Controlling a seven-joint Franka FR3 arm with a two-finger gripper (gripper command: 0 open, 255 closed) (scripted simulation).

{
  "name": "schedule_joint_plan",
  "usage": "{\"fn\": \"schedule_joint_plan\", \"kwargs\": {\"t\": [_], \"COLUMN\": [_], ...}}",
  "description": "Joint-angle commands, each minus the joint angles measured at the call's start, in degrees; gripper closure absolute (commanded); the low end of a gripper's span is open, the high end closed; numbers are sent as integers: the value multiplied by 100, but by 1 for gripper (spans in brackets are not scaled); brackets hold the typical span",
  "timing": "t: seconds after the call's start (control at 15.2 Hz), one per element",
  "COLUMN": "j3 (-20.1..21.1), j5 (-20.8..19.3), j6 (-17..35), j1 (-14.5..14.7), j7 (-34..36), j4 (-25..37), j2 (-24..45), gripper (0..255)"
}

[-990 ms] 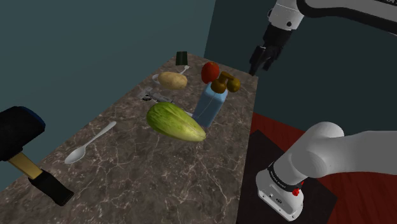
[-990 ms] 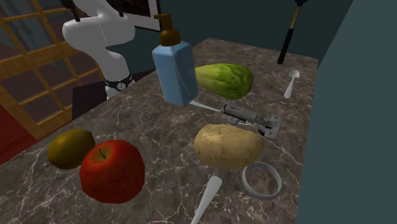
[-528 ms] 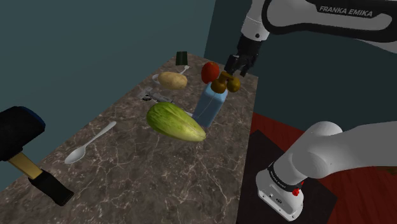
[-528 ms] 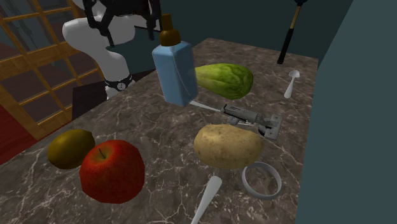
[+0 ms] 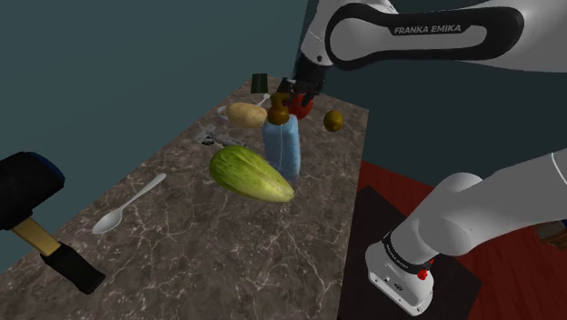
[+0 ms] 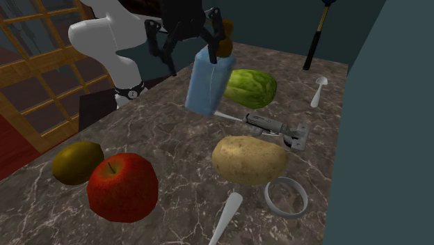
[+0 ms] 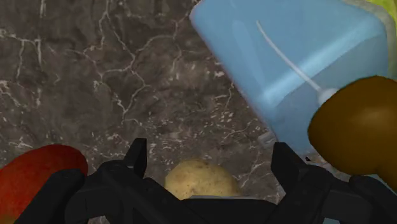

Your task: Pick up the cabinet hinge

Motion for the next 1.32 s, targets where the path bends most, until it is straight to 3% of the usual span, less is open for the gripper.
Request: {"fn": "schedule_joint_plan", "kwargs": {"t": [0.0,0.4,0.92,1.25], "j3": [122,441,676,658], "j5": [-10,-184,-730,-799], "j6": [-425,268,830,1115], "j1": [51,157,412,439], "j7": [110,571,1260,1309], "j4": [74,669,1880,1768], "j2": [431,1597,3255,3431], "gripper": [0,0,0,0]}}
